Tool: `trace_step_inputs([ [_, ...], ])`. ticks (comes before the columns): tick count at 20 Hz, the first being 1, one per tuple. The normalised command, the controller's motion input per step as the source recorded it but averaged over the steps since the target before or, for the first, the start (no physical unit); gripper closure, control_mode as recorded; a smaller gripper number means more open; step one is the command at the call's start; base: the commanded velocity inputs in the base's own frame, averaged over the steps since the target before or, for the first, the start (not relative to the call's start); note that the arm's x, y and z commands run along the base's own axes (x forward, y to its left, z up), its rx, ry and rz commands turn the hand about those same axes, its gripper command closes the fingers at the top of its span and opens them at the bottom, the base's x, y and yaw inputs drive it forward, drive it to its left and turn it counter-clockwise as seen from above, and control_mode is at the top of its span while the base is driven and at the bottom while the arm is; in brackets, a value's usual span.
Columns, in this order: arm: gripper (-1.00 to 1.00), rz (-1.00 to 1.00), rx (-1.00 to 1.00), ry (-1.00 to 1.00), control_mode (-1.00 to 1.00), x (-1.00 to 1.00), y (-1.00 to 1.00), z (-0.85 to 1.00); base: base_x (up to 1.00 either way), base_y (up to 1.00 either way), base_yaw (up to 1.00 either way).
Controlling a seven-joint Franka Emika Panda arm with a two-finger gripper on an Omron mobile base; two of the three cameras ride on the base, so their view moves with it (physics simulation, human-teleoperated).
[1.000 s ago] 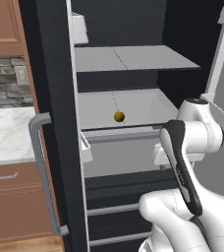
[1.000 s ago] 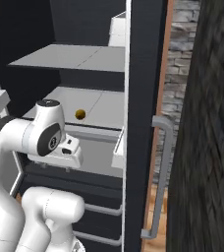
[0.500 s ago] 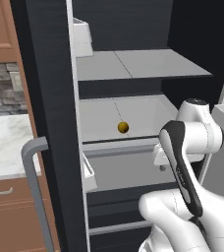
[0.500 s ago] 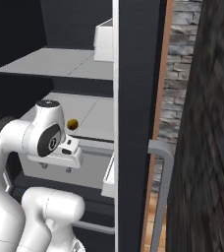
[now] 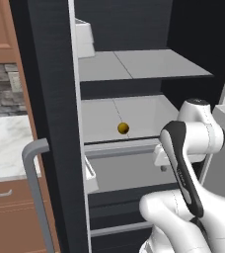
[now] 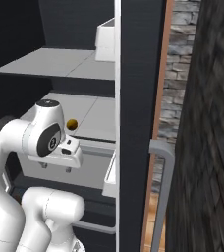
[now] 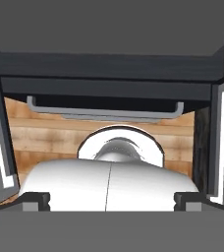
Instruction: Retrieve a lemon from the fridge and place it on the cutting board with the fish.
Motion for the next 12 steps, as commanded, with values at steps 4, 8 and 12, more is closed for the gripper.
trace_step_inputs([
  [4, -1.00, 0.00, 0.00, 0.00, -1.00, 0.00, 0.00, 0.00, 0.24, 0.05, 0.01],
  [8, -1.00, 0.04, 0.00, -0.15, -1.00, 0.12, 0.16, 0.03, 0.00, 0.00, 0.00],
  [12, -1.00, 0.01, -0.12, -0.33, -1.00, 0.35, 0.43, 0.33, 0.00, 0.00, 0.00],
])
